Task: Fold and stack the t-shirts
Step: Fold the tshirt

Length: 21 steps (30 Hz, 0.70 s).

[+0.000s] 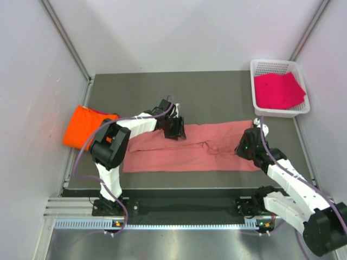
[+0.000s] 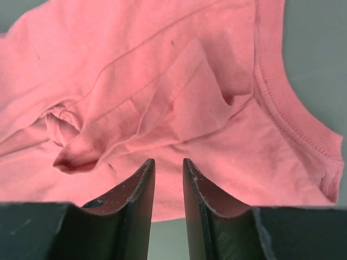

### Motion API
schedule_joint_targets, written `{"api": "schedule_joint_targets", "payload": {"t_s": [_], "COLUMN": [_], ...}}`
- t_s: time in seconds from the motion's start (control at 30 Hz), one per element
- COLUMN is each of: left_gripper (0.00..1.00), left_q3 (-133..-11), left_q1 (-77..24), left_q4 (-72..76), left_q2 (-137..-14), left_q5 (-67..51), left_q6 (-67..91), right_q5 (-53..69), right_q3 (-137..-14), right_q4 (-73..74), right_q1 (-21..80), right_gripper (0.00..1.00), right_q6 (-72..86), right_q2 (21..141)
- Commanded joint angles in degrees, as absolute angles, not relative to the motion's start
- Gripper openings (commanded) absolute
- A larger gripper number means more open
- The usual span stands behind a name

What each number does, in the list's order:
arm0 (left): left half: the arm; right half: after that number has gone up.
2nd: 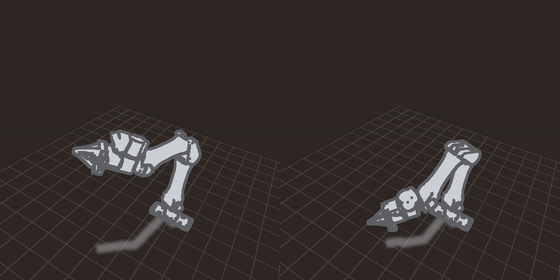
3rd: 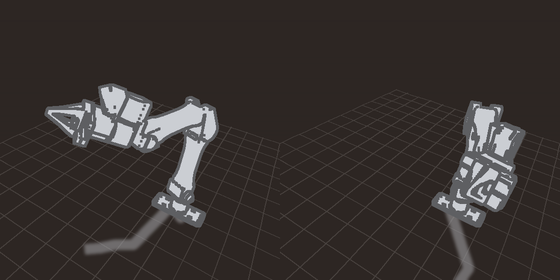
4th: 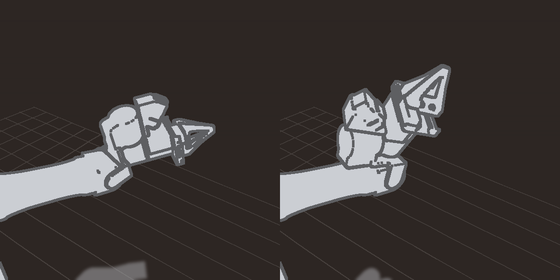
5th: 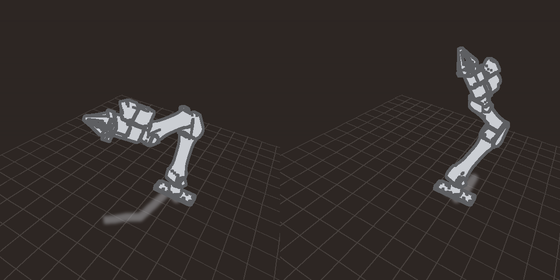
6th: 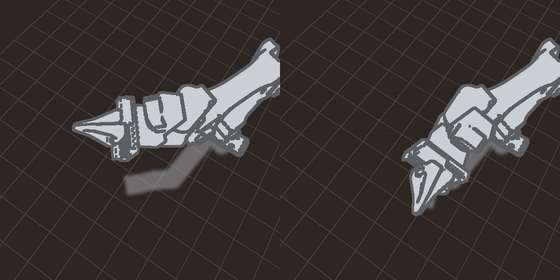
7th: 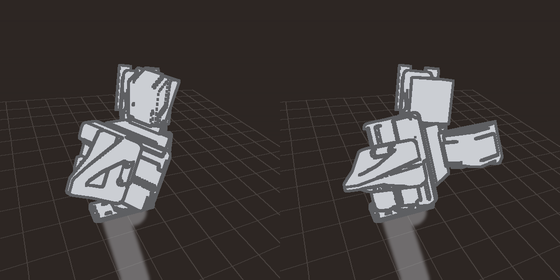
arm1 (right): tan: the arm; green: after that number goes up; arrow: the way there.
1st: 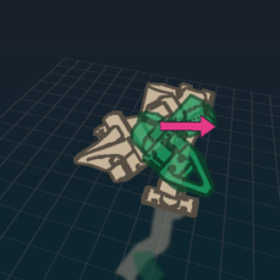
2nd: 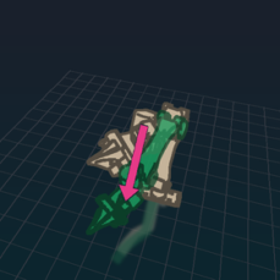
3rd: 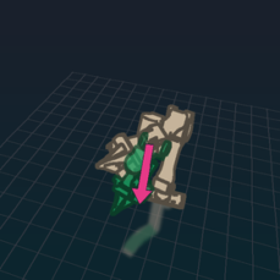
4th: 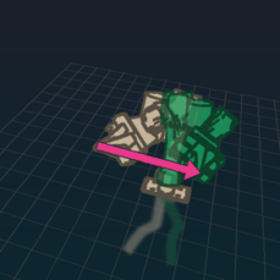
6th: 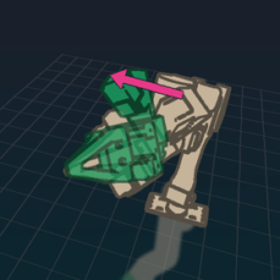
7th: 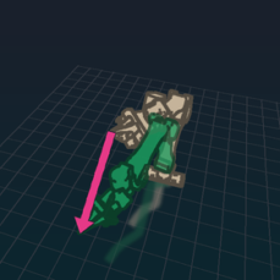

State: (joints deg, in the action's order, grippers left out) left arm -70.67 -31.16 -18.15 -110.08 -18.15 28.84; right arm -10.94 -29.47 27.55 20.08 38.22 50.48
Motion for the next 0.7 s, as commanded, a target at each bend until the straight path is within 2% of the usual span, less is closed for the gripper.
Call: {"api": "schedule_joint_targets", "payload": {"t_s": [0.0, 0.23, 0.43, 0.67], "left_gripper": [0.55, 0.56, 0.56, 0.55], "left_q3": [-69.7, -77.5, -87.4, -99.1], "left_q1": [-31.2, -34.2, -37.3, -41.6], "left_q4": [-17.5, -18.2, -17.8, -16.1], "left_q2": [-107.0, -106.7, -115.1, -125.9], "left_q5": [-16.0, -16.9, -21.2, -25.6], "left_q6": [28.6, 30.0, 32.7, 36.2], "right_q5": [-13.9, -14.2, -13.9, -14.3], "right_q3": [-33.8, -40.9, -41.8, -39.6], "right_q4": [27.8, 21.9, 17.4, 13.5], "right_q1": [20.7, 20.7, 20.7, 20.7], "right_gripper": [0.28, 0.25, 0.23, 0.23], "right_q6": [38.6, 36.8, 36.8, 36.8], "right_q2": [52.3, 66.3, 73.8, 76.9]}}
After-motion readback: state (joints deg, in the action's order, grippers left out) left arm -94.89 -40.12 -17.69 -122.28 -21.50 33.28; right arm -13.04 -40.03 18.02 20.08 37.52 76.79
